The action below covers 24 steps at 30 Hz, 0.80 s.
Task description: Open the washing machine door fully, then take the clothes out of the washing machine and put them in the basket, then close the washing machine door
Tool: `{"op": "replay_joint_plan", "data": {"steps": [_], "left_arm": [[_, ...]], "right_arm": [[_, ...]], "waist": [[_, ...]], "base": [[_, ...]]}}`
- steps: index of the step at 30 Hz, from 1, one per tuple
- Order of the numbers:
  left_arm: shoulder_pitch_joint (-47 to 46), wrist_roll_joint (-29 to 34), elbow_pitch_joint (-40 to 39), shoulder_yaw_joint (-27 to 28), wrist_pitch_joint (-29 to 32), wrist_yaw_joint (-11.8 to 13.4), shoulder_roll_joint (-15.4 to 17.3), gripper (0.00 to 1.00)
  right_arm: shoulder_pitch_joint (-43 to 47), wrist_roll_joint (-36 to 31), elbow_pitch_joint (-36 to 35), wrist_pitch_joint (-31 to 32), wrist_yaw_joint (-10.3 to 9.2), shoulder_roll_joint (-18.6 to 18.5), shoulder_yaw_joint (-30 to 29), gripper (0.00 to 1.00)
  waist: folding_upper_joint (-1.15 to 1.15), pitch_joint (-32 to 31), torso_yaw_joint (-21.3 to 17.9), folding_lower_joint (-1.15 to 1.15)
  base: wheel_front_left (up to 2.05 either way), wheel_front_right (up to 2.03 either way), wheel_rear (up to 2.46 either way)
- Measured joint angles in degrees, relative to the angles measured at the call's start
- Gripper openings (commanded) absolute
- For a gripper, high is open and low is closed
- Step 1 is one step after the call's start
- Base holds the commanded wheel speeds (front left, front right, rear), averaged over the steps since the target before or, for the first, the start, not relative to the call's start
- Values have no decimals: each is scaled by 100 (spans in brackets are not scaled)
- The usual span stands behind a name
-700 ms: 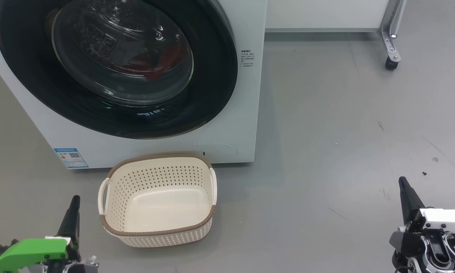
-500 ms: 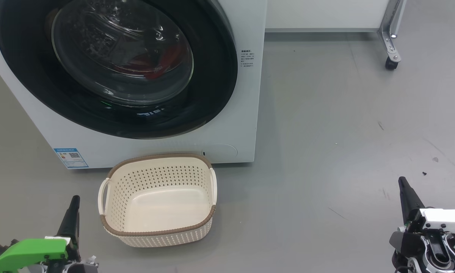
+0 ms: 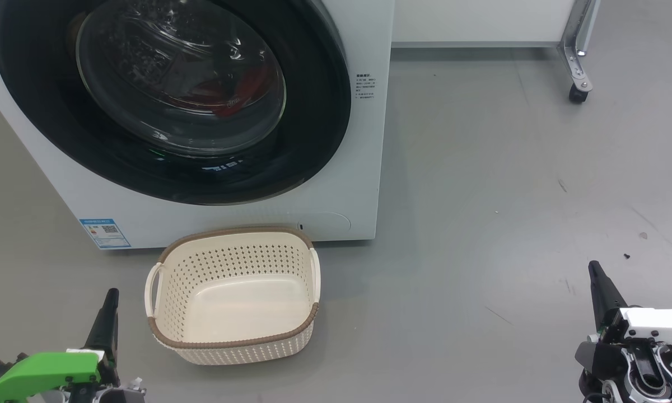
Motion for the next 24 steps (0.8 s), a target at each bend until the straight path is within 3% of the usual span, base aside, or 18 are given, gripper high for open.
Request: {"op": "replay_joint_plan", "data": {"steps": [13, 14, 24], "left_arm": [[187, -4, 227, -45, -1, 7, -125, 0], [242, -4, 285, -63, -1, 7, -162, 100], [300, 21, 308, -100, -101, 7, -183, 100]], "right_arm": [[200, 0, 221, -1, -4, 126, 8, 0], [266, 0, 266, -1, -4, 162, 12, 100], [333, -31, 267, -81, -4, 190, 14, 100]], "waist": [[0, 0, 0, 0], [0, 0, 0, 0], [0, 1, -3, 0]], "base": [[0, 0, 0], [0, 0, 0], [0, 0, 0]]}}
